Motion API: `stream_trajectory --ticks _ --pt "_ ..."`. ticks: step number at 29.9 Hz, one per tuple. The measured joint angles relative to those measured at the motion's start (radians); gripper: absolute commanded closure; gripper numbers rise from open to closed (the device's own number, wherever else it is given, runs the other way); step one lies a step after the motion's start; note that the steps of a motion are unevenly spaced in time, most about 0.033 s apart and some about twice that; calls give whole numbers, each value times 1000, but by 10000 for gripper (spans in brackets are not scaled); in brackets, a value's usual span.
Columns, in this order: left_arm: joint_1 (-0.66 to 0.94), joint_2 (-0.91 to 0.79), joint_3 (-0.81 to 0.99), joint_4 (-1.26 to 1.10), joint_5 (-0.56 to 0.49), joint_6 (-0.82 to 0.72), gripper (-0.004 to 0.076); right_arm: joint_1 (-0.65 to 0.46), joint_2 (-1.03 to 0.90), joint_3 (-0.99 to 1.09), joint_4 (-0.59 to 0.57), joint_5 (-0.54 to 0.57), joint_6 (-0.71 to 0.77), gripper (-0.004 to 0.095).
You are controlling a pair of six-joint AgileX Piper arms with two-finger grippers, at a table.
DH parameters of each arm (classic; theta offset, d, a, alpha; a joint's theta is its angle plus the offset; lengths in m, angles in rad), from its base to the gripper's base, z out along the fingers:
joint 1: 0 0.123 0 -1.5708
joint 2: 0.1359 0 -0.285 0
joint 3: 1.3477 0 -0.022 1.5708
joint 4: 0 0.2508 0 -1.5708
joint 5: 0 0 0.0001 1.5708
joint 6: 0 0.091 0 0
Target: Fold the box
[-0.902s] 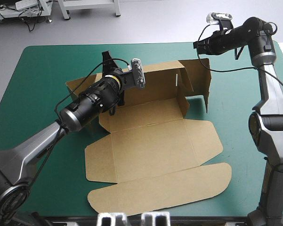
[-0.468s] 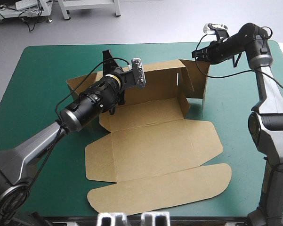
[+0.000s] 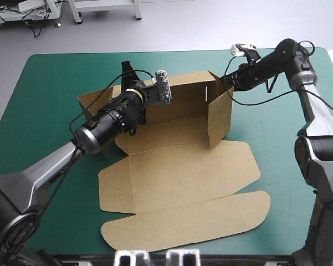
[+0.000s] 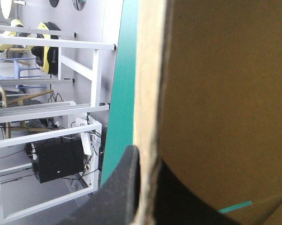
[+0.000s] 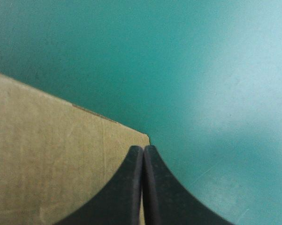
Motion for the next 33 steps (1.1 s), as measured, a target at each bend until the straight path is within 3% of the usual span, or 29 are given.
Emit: stream_trajectory --ticks 10,17,21,26,33 --pt "0 1 0 8 0 -2 734 1 -86 197 91 -41 -184 926" --pt "0 1 0 8 -5 -2 734 1 -240 437 125 -232 -343 927" --pt "0 2 0 8 -8 -2 734 1 -337 629 210 -365 -519 927" --pt "0 2 0 7 -9 -2 734 1 -417 860 472 -485 -828 927" --pt "0 2 0 7 -12 -2 734 1 -428 1030 889 -502 -1340 926"
